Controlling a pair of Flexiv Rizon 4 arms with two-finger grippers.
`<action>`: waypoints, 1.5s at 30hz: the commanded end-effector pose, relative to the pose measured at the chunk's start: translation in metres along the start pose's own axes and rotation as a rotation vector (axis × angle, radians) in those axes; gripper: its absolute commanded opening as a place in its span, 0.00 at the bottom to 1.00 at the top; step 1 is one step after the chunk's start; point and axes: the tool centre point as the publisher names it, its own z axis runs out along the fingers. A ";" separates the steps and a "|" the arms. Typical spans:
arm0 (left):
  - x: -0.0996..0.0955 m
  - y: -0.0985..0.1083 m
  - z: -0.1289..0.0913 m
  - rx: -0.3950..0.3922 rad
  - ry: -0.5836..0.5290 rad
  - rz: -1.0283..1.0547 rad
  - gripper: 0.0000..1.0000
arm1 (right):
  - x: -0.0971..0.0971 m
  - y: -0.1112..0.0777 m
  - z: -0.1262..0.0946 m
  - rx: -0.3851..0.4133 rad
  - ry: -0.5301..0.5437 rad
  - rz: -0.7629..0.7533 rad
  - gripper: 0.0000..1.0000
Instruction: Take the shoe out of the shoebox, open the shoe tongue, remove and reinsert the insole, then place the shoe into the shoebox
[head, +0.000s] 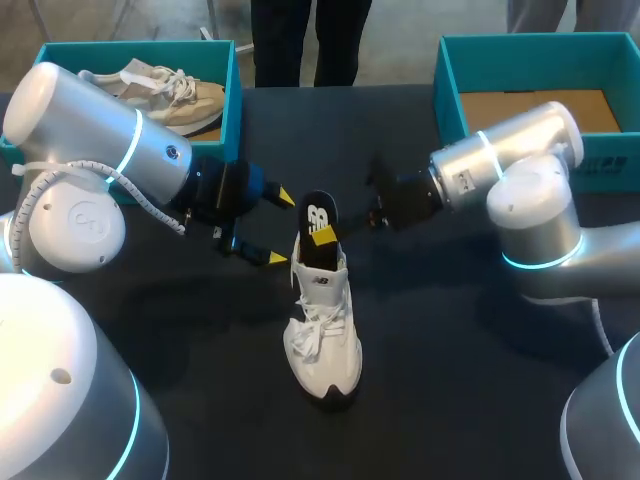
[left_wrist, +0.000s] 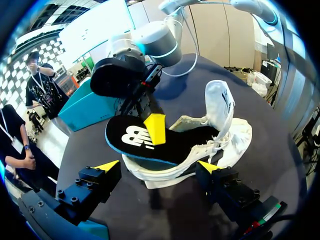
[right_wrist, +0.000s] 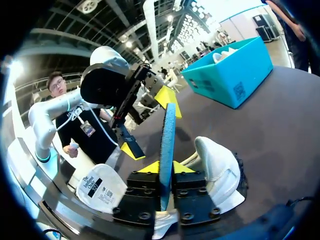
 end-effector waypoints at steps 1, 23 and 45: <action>0.000 -0.001 0.000 -0.005 0.000 0.000 1.00 | -0.007 0.002 0.006 0.029 0.024 0.014 0.00; 0.000 -0.001 0.000 -0.005 0.000 0.000 1.00 | 0.014 -0.034 0.024 0.081 0.076 0.118 0.00; 0.000 -0.001 0.000 -0.005 0.000 0.000 1.00 | 0.009 -0.004 -0.004 0.080 -0.039 0.031 0.31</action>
